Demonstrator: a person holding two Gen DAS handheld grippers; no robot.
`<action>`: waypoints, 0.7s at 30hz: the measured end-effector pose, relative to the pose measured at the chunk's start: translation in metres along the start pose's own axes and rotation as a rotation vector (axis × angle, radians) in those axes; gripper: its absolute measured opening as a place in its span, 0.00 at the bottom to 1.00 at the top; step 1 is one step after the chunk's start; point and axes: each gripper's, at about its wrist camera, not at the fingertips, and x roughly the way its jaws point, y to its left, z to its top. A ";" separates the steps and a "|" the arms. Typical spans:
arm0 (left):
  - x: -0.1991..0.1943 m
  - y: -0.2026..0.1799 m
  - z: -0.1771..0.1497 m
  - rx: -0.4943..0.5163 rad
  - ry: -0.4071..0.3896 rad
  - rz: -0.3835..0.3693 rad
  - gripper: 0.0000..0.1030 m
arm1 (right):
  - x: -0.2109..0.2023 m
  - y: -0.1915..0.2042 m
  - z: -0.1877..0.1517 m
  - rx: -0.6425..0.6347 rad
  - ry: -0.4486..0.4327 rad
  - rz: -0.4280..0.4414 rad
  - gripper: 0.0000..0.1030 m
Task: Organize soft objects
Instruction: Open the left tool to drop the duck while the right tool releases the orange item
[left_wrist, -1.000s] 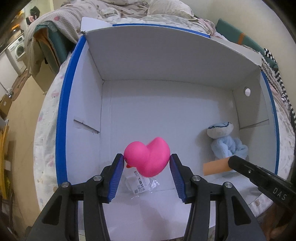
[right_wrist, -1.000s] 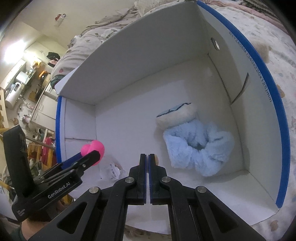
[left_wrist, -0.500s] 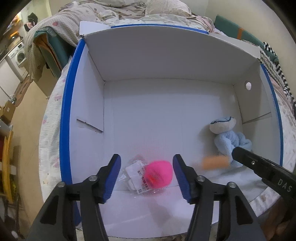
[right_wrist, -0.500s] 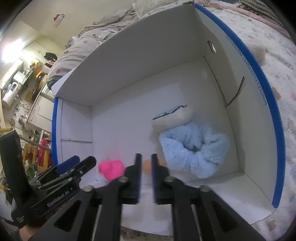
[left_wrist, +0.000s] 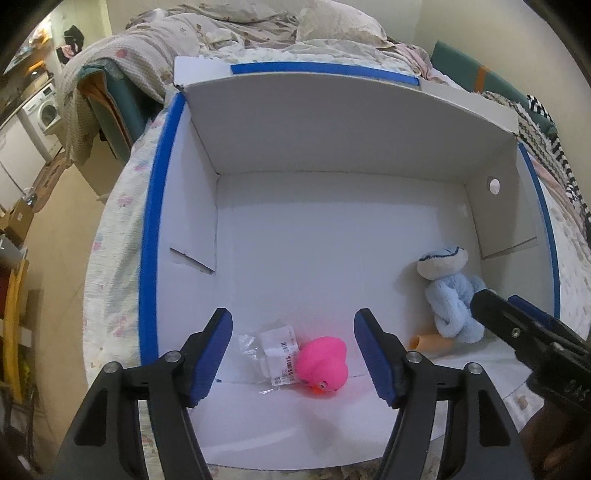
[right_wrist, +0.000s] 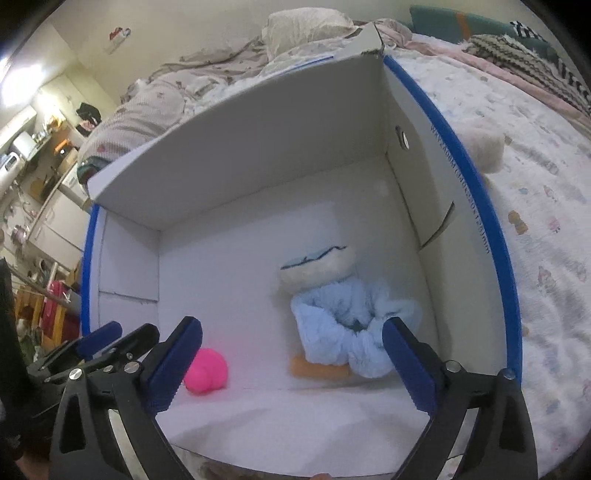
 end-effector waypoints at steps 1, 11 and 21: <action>-0.001 0.001 0.000 -0.001 -0.003 0.003 0.64 | 0.000 0.000 0.000 0.000 -0.003 0.001 1.00; -0.011 0.006 0.001 -0.003 -0.027 0.040 0.64 | -0.001 -0.004 -0.004 0.010 0.010 0.005 1.00; -0.034 0.011 -0.009 -0.005 -0.074 0.015 0.64 | -0.012 0.009 -0.012 -0.043 -0.013 -0.001 1.00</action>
